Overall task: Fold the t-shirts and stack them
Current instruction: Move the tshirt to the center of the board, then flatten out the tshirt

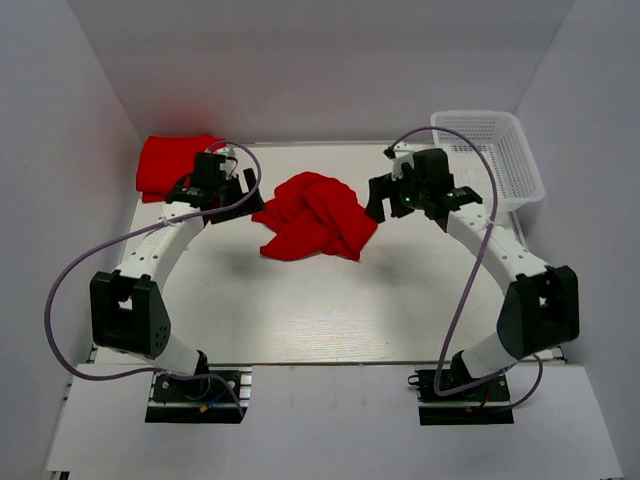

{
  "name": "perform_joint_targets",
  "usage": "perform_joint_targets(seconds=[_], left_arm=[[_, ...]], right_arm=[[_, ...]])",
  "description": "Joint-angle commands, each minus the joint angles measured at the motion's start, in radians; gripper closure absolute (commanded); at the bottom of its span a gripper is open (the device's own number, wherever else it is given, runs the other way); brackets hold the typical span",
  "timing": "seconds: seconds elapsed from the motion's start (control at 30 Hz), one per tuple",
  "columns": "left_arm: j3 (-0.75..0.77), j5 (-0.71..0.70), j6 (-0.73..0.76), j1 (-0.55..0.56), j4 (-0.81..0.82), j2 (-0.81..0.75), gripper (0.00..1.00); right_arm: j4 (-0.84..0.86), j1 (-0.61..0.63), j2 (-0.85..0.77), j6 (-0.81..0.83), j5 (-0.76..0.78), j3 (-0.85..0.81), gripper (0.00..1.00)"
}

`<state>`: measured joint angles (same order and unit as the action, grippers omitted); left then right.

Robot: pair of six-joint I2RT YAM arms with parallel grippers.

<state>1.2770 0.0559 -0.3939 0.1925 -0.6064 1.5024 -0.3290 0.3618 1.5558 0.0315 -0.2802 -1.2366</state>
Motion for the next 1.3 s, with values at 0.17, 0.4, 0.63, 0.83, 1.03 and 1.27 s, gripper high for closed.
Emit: perform_joint_targets(seconds=[0.17,0.4,0.63,0.83,1.03,1.27], left_arm=[[-0.105,0.193,0.046,0.044,0.065,0.030,0.00],[-0.116,0.133,0.064,0.094,0.056,0.137,0.00],[-0.114,0.088,0.073,0.104,0.105,0.251,0.00],[-0.127,0.039,0.096,0.114,0.115,0.286,0.01],[-0.154,0.016,0.116,0.145,0.152,0.320,0.13],[-0.154,-0.002,0.179,0.191,0.183,0.348,0.66]], right_arm=[[0.011,-0.009,-0.100,-0.070,0.125,0.098,0.10],[0.024,-0.004,-0.057,-0.103,0.015,0.129,0.10],[0.065,0.009,0.050,-0.134,-0.102,0.123,0.10],[0.053,0.065,0.168,-0.104,-0.064,0.068,0.10],[0.062,0.103,0.268,-0.119,-0.022,0.028,0.10],[0.137,0.115,0.309,-0.270,0.133,0.015,0.27]])
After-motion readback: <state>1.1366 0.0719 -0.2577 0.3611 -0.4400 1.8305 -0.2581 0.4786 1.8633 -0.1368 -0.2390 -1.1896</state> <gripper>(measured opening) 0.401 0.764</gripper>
